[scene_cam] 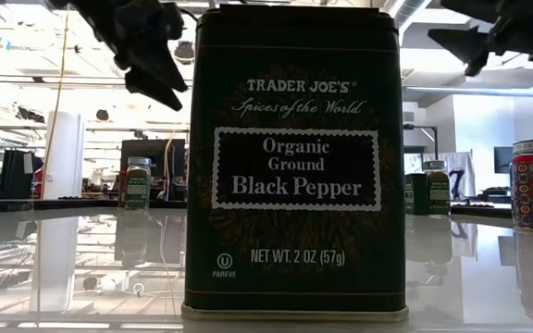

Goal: Sort spices by type
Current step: Put the green seasoning bottle into the top black bin

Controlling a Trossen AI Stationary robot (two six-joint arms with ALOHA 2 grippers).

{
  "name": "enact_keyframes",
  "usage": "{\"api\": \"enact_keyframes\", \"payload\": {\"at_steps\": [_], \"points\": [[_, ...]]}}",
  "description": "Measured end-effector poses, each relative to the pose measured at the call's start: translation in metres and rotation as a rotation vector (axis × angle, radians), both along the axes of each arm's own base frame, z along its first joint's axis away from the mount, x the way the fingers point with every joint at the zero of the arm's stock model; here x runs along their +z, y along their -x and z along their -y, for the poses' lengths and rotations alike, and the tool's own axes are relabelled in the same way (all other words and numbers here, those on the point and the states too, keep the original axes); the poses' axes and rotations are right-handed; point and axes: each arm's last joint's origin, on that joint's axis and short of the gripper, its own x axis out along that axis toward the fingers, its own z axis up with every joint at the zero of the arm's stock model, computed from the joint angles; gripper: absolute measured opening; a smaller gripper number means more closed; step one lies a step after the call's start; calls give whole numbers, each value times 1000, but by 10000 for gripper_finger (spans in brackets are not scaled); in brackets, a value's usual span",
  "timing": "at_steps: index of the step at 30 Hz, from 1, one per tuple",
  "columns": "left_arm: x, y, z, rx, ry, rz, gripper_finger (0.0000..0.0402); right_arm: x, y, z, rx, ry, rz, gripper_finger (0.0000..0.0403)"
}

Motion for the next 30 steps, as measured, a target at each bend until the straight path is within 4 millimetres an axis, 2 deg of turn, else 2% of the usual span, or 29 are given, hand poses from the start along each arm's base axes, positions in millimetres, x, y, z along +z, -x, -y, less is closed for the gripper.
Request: {"api": "enact_keyframes", "payload": {"at_steps": [4, 10, 15, 19, 22, 27, 30], "points": [[-1, 9, -3, -8, -34, -1, 290, 9, -11, 3, -19, 4, -76, 342], [-9, 14, -11, -24, -98, -44, 290, 36, -37, 9, -36, -23, -247, 341], [-9, 15, -16, -42, -148, -61, 290, 63, -59, 27, -113, -214, -539, 342], [-7, 18, -21, -33, -167, -62, 290, 84, -66, 47, -228, -350, -794, 342], [-8, 19, -25, -19, -165, -71, 290, 91, -68, 63, -299, -391, -956, 343], [-8, 20, -30, -42, -158, -73, 290, 98, -77, 78, -346, -451, -989, 343], [-8, 20, -29, -48, -155, -72, 290, 99, -79, 82, -342, -379, -1034, 343]]}}
